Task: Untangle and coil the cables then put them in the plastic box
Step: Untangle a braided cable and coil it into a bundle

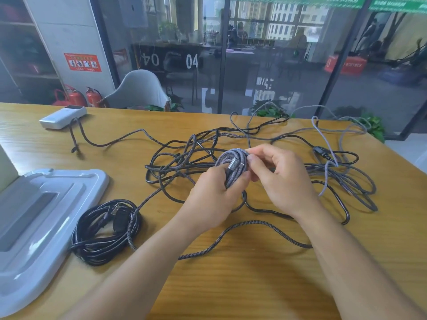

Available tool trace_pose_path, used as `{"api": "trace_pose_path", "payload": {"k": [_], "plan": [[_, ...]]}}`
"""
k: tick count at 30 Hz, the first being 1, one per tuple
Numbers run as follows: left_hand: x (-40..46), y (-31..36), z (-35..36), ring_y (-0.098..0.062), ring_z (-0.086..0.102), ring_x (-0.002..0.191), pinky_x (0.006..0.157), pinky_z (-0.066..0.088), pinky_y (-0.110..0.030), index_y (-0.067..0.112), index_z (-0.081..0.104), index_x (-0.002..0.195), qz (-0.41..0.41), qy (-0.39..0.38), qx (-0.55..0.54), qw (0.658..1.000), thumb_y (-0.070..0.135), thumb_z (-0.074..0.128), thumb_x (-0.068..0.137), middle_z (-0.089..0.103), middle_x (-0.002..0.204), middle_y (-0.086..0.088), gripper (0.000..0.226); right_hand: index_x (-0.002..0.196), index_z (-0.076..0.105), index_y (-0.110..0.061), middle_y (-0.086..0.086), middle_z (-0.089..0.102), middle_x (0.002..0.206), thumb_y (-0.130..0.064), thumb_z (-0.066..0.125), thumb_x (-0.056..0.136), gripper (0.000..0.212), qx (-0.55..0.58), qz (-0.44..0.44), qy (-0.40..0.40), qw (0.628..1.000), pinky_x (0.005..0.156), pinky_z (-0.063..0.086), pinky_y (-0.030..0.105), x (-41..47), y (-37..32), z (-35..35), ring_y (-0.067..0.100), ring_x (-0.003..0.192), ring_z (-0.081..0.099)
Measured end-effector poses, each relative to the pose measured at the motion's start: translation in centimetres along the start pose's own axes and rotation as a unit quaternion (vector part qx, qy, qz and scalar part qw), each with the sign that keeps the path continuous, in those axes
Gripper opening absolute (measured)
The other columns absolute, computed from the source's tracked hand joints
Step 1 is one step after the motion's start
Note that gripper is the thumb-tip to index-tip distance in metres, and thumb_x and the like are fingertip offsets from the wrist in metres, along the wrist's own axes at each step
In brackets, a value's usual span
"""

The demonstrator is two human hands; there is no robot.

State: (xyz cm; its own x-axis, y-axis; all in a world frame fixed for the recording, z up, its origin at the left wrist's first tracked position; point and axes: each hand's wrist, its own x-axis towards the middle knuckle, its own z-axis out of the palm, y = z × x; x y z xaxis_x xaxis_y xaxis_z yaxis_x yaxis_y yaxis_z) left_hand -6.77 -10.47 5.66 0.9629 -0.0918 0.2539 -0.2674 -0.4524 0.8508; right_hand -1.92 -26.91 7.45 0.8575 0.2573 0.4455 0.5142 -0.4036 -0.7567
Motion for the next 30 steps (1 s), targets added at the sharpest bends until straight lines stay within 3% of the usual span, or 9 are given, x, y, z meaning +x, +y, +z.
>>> {"api": "trace_pose_path", "payload": {"k": [3,7,10,14,18,21,23,26,30], "plan": [[0.2,-0.5,0.0,-0.015,0.036,0.051,0.052,0.034,-0.037,0.032,0.053,0.070,-0.011,0.021,0.004,1.000,0.044,0.055,0.105,0.043,0.055,0.009,0.037,0.106,0.078,-0.022,-0.013,0.074,0.074,-0.018,0.062,0.103,0.017,-0.001,0.004,0.003,1.000,0.066,0.055,0.023,0.0,-0.2,0.1,0.007,0.069,0.071],[0.3,-0.9,0.0,-0.017,0.038,0.052,0.052,0.034,-0.039,0.029,0.054,0.071,-0.023,0.039,-0.007,0.999,0.043,0.056,0.105,0.045,0.058,0.005,0.037,0.098,0.078,-0.025,-0.014,0.074,0.074,-0.019,0.064,0.101,0.015,-0.037,-0.012,-0.003,0.999,0.069,0.057,0.025,-0.1,-0.5,-0.1,0.007,0.072,0.072],[0.7,-1.5,-0.4,-0.016,0.037,0.050,0.049,0.033,-0.033,0.009,0.051,0.075,-0.054,0.080,-0.009,0.995,0.040,0.056,0.106,0.045,0.059,0.000,0.044,0.084,0.073,-0.030,-0.015,0.071,0.068,-0.023,0.064,0.100,0.020,-0.106,-0.045,-0.022,0.993,0.062,0.049,0.015,-0.7,-1.1,-0.2,0.006,0.067,0.069],[1.0,-2.1,-1.3,-0.017,0.033,0.048,0.047,0.031,-0.029,0.013,0.049,0.079,-0.108,0.107,-0.086,0.985,0.042,0.054,0.106,0.042,0.058,-0.001,0.040,0.080,0.069,-0.032,-0.012,0.068,0.065,-0.024,0.063,0.100,0.023,-0.103,-0.073,-0.061,0.990,0.052,0.039,0.015,-1.3,-1.8,0.4,0.014,0.057,0.063],[0.8,-1.9,-1.9,-0.018,0.019,0.052,0.047,0.019,-0.028,0.013,0.045,0.082,-0.122,0.101,-0.210,0.965,0.038,0.054,0.108,0.030,0.061,0.000,0.037,0.095,0.075,-0.025,-0.008,0.070,0.070,-0.022,0.057,0.106,0.022,-0.025,-0.051,-0.106,0.993,0.054,0.045,0.031,-1.4,-1.5,0.3,0.023,0.055,0.058],[0.7,-1.4,-2.3,-0.026,0.013,0.064,0.057,0.012,-0.037,0.013,0.047,0.094,-0.119,0.089,-0.274,0.950,0.033,0.048,0.109,0.020,0.072,-0.008,0.025,0.106,0.074,-0.019,-0.008,0.072,0.077,-0.018,0.052,0.109,0.022,-0.003,-0.050,-0.149,0.988,0.064,0.048,0.018,-1.7,-1.3,0.8,0.019,0.062,0.062],[0.6,-1.3,-2.3,-0.027,0.012,0.066,0.058,0.012,-0.039,0.011,0.048,0.093,-0.107,0.094,-0.281,0.949,0.037,0.050,0.108,0.017,0.076,-0.013,0.030,0.111,0.073,-0.017,-0.009,0.071,0.079,-0.017,0.052,0.109,0.021,-0.010,-0.067,-0.166,0.984,0.072,0.052,0.020,-1.9,-1.4,1.3,0.015,0.073,0.067],[0.5,-1.1,-2.2,-0.022,0.016,0.058,0.055,0.014,-0.040,0.010,0.048,0.084,-0.081,0.103,-0.258,0.957,0.046,0.059,0.103,0.020,0.065,-0.005,0.042,0.112,0.070,-0.018,-0.013,0.069,0.078,-0.020,0.053,0.109,0.018,-0.032,-0.110,-0.161,0.980,0.073,0.052,0.026,-2.0,-1.4,1.7,0.014,0.079,0.067],[0.6,-1.0,-2.2,-0.023,0.023,0.058,0.059,0.016,-0.045,0.008,0.051,0.081,-0.084,0.121,-0.254,0.956,0.034,0.063,0.104,0.027,0.067,-0.010,0.036,0.106,0.066,-0.022,-0.014,0.070,0.079,-0.023,0.053,0.109,0.013,-0.043,-0.130,-0.170,0.976,0.072,0.055,0.037,-2.3,-1.3,1.9,0.016,0.080,0.069]]}}
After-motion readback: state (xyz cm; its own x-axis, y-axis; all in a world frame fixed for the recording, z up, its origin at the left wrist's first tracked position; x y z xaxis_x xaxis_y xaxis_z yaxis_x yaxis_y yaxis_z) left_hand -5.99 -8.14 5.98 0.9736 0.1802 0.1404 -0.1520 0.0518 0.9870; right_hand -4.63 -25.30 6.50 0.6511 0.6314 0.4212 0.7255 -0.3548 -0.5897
